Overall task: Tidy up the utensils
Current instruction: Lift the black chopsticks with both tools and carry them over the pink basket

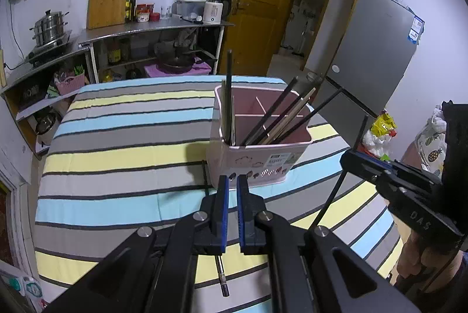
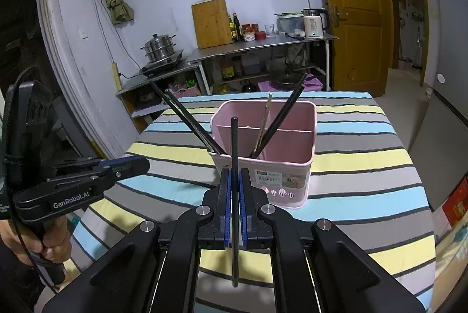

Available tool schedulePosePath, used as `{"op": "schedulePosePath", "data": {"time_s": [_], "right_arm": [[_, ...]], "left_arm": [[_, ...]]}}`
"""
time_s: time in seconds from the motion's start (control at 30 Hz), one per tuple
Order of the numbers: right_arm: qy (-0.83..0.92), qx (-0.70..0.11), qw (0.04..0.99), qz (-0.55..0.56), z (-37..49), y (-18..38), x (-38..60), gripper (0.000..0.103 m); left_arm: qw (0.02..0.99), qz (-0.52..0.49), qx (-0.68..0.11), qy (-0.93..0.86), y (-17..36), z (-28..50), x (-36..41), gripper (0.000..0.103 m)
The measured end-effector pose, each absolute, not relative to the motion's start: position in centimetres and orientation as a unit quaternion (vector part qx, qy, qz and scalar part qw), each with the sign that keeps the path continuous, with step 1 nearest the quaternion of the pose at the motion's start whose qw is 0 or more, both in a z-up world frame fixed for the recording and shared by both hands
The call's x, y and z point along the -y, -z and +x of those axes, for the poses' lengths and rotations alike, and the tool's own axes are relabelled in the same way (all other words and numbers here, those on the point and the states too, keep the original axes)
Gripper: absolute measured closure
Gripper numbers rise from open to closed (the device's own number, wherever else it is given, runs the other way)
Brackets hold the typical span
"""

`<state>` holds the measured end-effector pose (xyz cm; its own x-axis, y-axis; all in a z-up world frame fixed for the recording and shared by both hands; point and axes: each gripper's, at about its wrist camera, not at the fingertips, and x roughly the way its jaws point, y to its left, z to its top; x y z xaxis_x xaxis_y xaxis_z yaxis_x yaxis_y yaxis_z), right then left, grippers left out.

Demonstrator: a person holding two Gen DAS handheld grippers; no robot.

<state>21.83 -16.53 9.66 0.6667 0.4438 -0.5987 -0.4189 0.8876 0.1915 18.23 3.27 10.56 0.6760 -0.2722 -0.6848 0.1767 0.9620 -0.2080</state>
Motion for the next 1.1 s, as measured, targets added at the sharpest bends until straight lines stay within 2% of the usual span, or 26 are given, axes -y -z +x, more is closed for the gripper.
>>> {"op": "schedulePosePath", "data": {"time_s": [0.37,0.43,0.5,0.6,0.77,0.93,1.1], "right_arm": [[-0.239,-0.332,0.912,0.021,21.6,-9.6,16.6,0.098],[-0.239,-0.332,0.912,0.021,21.6,-9.6,16.6,0.098],[-0.238,-0.333,0.912,0.021,21.7,-9.6,16.8,0.098],[-0.237,-0.334,0.912,0.023,21.9,-9.5,16.9,0.098],[-0.235,-0.337,0.911,0.025,22.1,-9.4,17.2,0.098],[-0.235,-0.338,0.911,0.027,22.3,-9.4,17.2,0.098],[-0.238,-0.337,0.911,0.027,22.1,-9.3,17.1,0.098]], "left_arm": [[0.895,-0.065,-0.429,0.098,-6.1,19.7,-3.5,0.096],[0.888,-0.073,-0.444,0.098,-4.6,20.5,-3.5,0.092],[0.882,-0.073,-0.456,0.094,-3.1,21.1,-3.3,0.08],[0.872,-0.074,-0.476,0.09,-0.9,22.3,-3.0,0.078],[0.858,-0.062,-0.504,0.08,2.3,23.6,-2.3,0.078],[0.858,-0.043,-0.505,0.086,3.0,22.8,-1.6,0.093],[0.855,-0.042,-0.508,0.094,2.8,19.8,-2.2,0.095]]}}
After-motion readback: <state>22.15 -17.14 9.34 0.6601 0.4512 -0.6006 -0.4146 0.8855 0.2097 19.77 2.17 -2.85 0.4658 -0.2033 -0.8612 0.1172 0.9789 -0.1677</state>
